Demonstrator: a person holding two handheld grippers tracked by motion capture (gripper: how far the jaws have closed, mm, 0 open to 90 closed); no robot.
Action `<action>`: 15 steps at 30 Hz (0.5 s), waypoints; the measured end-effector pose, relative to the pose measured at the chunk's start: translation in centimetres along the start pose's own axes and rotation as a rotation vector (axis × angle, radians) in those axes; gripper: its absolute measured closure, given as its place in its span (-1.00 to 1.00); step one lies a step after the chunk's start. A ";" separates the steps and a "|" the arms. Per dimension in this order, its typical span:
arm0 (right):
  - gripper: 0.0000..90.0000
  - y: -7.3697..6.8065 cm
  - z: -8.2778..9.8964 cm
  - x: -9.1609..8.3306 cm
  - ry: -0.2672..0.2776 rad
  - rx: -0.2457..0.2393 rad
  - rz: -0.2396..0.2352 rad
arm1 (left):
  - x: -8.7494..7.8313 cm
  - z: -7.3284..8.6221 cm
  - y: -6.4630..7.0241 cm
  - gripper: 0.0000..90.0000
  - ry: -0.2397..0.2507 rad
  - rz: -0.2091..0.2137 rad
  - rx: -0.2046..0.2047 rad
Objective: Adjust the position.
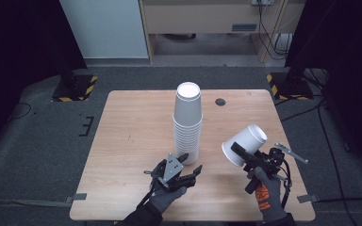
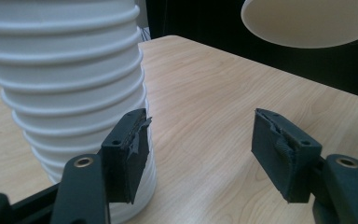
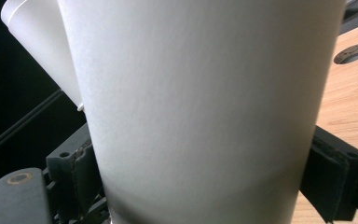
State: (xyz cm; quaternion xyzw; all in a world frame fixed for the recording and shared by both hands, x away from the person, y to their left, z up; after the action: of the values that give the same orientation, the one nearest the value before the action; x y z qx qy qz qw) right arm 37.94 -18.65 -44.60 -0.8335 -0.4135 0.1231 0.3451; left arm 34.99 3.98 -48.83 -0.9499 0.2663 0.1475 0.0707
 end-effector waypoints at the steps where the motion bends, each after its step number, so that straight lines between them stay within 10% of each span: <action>1: -0.70 0.0 0.0 0.0 0.000 0.000 0.000 | 0.1 -0.2 0.1 -0.21 0.003 0.004 -0.004; 15: -0.69 0.1 0.0 -0.1 0.039 0.047 -0.014 | 1.4 -1.7 1.6 -0.19 0.042 0.036 -0.009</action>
State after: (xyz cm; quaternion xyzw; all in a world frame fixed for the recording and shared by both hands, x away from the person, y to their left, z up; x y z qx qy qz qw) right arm 37.92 -18.78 -44.66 -0.8244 -0.4094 0.1141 0.3737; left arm 35.72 1.53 -47.77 -0.9482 0.2840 0.1302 0.0583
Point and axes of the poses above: each handheld gripper's, and its own axes: x roughly forward along the jaws, z roughly out of its underside, y roughly to its right, the point moved 6 cm from there along x, roughly forward along the jaws, and after that the axes turned 13 degrees about -z, right-handed, at the moved point
